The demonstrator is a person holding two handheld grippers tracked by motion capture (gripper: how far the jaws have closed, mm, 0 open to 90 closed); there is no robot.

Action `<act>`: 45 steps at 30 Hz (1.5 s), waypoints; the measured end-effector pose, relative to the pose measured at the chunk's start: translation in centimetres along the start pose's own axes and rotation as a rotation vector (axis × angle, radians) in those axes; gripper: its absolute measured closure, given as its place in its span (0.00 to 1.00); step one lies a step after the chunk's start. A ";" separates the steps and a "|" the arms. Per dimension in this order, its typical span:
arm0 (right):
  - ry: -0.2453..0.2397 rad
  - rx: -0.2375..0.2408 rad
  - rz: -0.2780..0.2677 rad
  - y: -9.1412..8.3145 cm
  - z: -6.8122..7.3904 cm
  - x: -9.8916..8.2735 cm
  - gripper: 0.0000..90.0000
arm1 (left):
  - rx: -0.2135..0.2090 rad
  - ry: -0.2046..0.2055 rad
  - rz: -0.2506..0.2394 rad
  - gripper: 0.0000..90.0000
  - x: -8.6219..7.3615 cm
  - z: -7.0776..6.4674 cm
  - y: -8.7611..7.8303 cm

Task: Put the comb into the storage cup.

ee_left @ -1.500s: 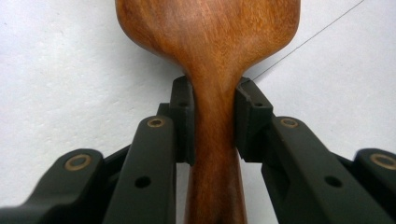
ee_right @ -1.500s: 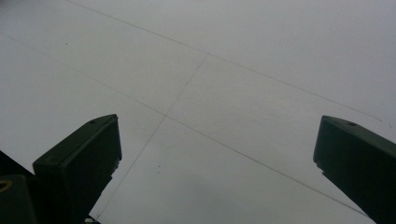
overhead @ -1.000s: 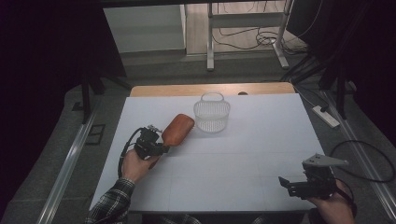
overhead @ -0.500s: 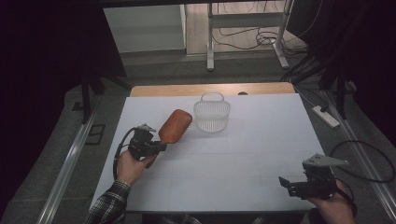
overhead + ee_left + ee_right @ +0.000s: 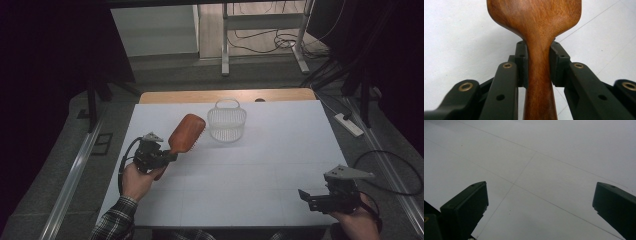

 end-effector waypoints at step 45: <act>-0.017 0.236 -0.174 1.0 1.5 4.6 0.00 | -0.081 0.069 -0.098 0.80 -0.4 -5.0 -1.3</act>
Point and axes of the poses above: each handheld gripper's, and its own axes: y roughly forward along the jaws, x roughly out of its top, z roughly to its left, the point moved 1 cm from there along y, roughly forward along the jaws, and after that the axes turned 2 degrees about -x, right-handed, at the moved point
